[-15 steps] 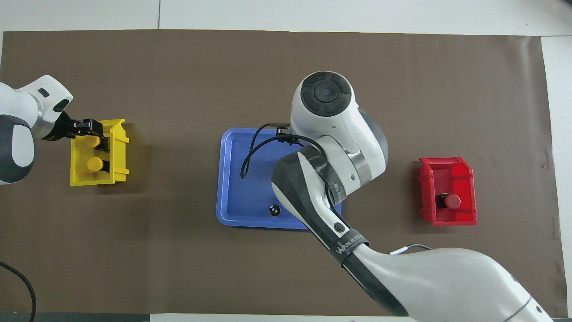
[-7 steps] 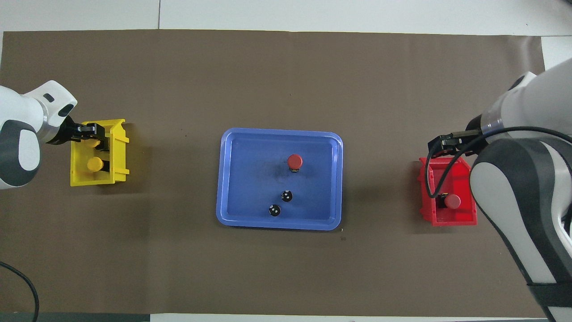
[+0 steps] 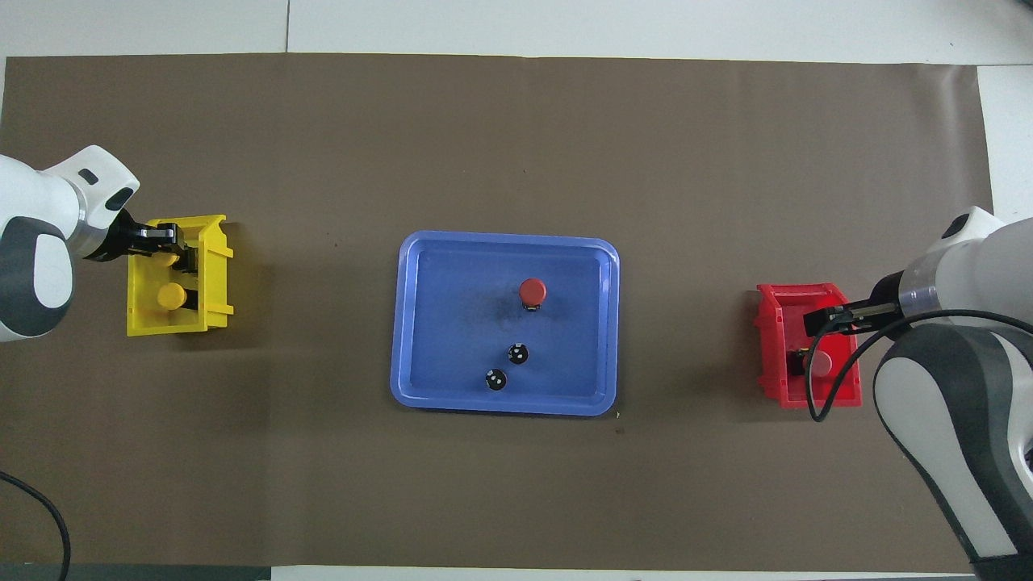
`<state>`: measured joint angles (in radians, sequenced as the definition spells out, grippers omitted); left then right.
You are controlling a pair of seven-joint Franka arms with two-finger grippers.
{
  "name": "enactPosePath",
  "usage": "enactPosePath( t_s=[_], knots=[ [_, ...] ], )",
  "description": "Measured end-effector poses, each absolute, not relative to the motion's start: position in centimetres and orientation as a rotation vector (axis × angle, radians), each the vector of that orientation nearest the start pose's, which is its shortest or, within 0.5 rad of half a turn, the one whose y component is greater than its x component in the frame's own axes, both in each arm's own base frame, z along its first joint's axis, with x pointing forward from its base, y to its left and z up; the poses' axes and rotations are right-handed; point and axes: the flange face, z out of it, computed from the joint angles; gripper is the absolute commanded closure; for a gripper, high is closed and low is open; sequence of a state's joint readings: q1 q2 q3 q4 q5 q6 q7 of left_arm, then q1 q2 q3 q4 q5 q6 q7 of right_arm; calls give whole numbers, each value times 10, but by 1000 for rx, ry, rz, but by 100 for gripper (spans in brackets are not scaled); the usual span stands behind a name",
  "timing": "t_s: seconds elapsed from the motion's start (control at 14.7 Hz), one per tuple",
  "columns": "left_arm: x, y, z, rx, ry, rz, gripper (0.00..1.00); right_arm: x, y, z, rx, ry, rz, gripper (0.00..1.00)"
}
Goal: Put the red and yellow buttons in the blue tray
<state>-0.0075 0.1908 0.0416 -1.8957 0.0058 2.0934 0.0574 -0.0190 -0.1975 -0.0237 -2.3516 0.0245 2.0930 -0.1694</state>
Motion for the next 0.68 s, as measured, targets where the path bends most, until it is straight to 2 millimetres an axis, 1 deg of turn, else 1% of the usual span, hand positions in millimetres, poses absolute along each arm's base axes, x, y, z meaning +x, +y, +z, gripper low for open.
enactPosePath(
  t_s=[0.07,0.2,0.27,0.34,0.41,0.48,0.55,0.68],
  knots=[
    [611,20,432,-3128,41,-3,99,464,-18,396,-3104,-204,72,29],
    [620,16,496,-3129,39,2,99,459,-18,384,-3102,-234,70,30],
    [622,5,519,-3134,12,-7,99,457,-17,379,-3101,-241,76,31],
    [623,-16,530,-3146,-45,-26,99,457,-18,376,-3102,-246,67,31],
    [623,-47,529,-3163,-110,-35,99,457,-18,373,-3103,-250,54,31],
    [622,-87,520,-3179,-161,-36,99,457,-18,371,-3104,-254,45,31],
    [617,-134,509,-3189,-187,-35,98,457,-18,370,-3104,-256,45,31],
    [597,-226,483,-3200,-185,-43,99,456,-18,367,-3103,-259,51,32]
  ],
)
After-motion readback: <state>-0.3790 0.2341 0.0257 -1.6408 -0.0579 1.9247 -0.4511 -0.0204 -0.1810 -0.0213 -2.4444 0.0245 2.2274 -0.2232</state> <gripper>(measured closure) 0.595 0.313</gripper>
